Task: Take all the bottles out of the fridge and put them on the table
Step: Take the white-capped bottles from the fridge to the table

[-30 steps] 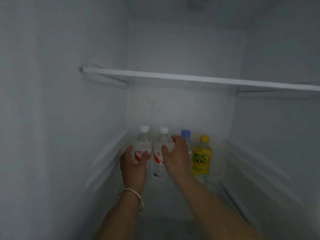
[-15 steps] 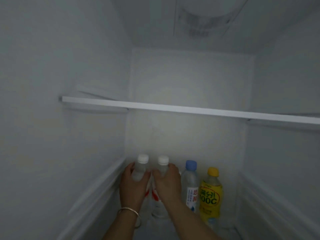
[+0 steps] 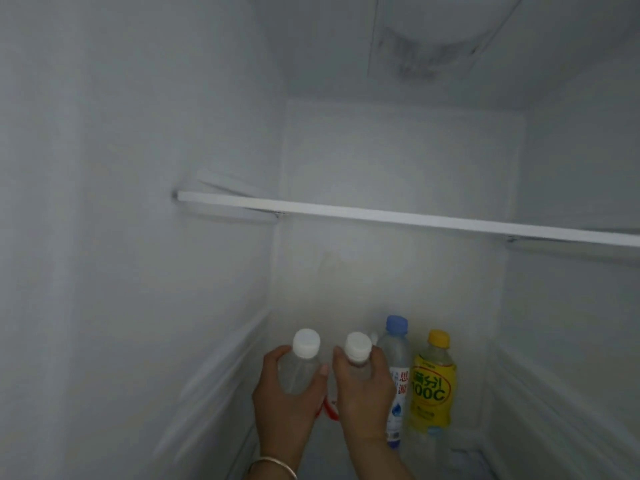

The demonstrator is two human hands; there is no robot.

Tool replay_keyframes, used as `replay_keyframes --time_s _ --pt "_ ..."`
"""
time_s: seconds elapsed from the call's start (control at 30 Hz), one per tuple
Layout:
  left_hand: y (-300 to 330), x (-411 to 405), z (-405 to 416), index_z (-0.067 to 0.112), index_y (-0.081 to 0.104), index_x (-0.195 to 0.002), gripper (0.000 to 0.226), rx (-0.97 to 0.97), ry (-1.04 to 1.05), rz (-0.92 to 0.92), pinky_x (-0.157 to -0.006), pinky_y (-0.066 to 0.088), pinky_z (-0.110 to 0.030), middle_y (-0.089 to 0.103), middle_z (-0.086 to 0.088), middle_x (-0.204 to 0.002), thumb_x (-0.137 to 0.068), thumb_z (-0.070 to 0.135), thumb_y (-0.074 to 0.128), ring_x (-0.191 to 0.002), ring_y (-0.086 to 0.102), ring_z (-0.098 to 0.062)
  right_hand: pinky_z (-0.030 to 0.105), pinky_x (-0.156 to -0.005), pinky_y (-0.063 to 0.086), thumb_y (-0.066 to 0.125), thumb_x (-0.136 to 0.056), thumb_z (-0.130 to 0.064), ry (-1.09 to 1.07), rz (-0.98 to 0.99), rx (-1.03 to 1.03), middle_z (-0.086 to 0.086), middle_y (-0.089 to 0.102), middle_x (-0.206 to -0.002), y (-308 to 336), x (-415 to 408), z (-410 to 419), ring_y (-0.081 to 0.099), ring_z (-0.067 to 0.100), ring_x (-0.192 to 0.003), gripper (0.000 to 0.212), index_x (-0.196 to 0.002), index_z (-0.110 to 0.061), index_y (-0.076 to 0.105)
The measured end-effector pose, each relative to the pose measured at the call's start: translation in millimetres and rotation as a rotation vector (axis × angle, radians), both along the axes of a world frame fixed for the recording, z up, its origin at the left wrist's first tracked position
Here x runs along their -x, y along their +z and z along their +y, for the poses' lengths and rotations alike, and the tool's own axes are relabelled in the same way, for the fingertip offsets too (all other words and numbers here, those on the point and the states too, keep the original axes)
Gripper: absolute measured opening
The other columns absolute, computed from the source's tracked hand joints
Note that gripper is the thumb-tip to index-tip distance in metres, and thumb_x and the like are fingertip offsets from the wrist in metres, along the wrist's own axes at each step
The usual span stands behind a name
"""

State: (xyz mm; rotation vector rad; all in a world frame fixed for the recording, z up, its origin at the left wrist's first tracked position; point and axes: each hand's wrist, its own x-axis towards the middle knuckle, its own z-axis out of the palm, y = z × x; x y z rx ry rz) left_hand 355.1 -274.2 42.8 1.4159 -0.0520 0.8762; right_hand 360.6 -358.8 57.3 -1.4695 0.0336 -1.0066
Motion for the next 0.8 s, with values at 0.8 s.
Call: replay_keyframes --time_s 0.8 --pt "18 436 19 0.022 0.061 -0.099 0.034 -0.154 -0.881 0.042 -0.062 0.038 -0.001 0.063 0.019 -0.083 -0.072 0.041 0.073 -0.079 0.056 0.008 0.03 -0.067 0.05 0.07 -0.072 -0.037 -0.773 0.063 0.073 -0.008 0.064 -0.063 26 511 33 0.063 0.012 -0.065 0.018 -0.071 -0.021 0.062"
